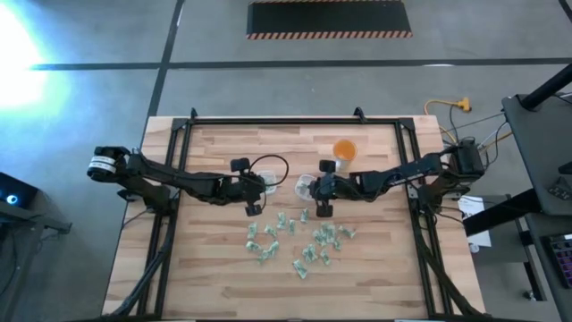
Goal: Pick and place items into bin
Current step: Put the white stevia packet into the right transparent bin, then put the white stevia packet into the left transparent bin
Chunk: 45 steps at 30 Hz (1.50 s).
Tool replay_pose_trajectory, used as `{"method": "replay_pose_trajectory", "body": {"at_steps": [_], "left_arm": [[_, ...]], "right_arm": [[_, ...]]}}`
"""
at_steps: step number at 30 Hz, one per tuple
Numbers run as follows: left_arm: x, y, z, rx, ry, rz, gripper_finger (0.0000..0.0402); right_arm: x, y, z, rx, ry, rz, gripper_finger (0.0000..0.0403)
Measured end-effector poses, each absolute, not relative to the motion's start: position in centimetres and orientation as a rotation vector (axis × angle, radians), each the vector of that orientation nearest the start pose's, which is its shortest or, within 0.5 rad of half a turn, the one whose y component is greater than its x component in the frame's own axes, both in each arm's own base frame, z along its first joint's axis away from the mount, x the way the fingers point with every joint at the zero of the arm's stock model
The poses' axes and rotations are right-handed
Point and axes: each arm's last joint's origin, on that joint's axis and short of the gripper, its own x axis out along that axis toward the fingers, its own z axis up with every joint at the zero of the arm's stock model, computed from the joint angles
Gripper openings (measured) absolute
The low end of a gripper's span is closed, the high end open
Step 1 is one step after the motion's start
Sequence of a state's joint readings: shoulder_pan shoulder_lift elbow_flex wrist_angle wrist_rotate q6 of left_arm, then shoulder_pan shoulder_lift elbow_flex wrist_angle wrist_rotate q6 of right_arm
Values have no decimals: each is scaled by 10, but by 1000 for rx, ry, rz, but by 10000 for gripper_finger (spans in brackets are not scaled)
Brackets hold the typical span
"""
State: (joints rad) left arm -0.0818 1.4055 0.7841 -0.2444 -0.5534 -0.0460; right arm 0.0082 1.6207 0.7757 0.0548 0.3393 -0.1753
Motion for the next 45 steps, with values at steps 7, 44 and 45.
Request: {"method": "replay_pose_trajectory", "body": {"at_steps": [7, 44, 45], "left_arm": [[271, -7, 200, 230, 819, 460, 112], [246, -62, 217, 140, 838, 40, 112], [243, -67, 216, 128, 847, 15, 112]], "right_arm": [[306, -9, 159, -297, 811, -253, 9], [278, 45, 192, -351, 782, 12, 109], [277, 48, 192, -343, 781, 19, 107]]}}
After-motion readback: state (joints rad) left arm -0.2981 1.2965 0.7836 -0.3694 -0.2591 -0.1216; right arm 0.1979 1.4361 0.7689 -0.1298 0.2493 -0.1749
